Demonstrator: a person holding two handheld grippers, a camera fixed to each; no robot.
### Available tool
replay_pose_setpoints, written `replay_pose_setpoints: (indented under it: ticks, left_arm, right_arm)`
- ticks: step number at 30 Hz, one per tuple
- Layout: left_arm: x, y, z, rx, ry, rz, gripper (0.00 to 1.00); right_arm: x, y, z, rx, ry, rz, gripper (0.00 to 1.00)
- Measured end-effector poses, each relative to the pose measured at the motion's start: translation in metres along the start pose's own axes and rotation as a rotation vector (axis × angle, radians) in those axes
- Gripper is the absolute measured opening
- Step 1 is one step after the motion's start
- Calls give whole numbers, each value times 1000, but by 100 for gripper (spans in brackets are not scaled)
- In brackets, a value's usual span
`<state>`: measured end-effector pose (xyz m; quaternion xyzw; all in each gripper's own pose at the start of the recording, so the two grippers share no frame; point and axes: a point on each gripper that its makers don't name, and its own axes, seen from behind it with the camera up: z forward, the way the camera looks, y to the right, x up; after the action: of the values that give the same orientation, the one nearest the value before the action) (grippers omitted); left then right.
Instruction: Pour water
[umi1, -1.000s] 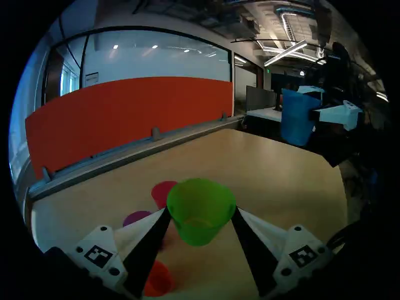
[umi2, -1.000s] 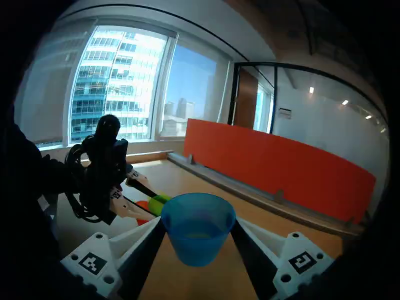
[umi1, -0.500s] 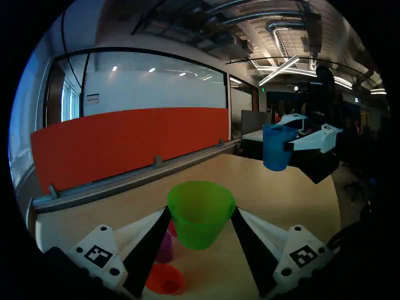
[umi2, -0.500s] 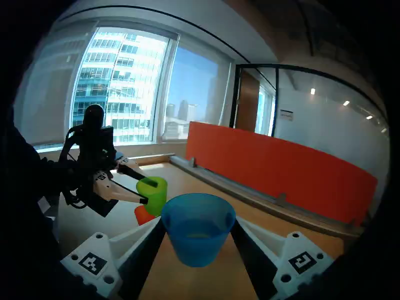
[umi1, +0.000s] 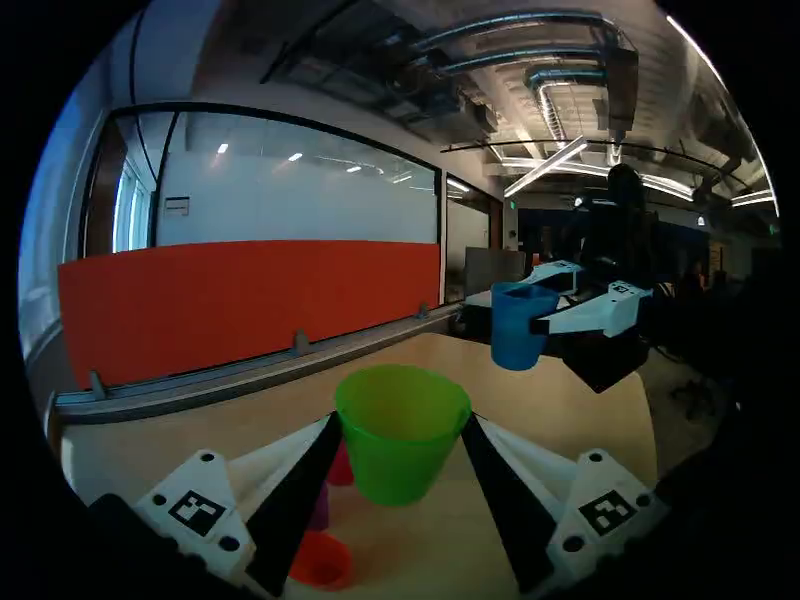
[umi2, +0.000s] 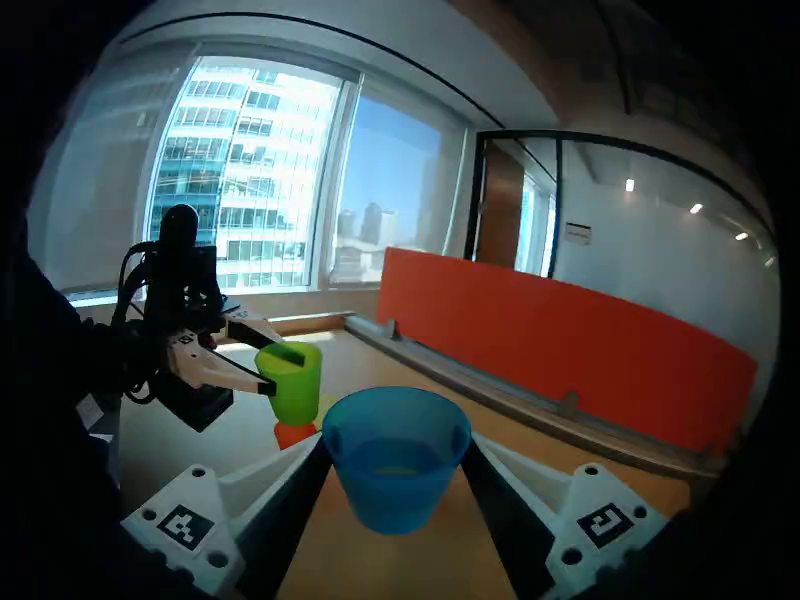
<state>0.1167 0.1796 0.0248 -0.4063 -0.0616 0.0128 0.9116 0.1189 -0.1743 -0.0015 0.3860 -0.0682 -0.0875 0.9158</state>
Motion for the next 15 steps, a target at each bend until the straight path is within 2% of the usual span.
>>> replay_pose_setpoints:
  ticks: [9,15]
  left_arm:
    - [7,1,-12,-25,31,-43,87]
    - [7,1,-16,-36,33,-48,87]
  right_arm:
    - [3,-1,5,9,4,7,90]
    - [6,-3,8,16,6,7,90]
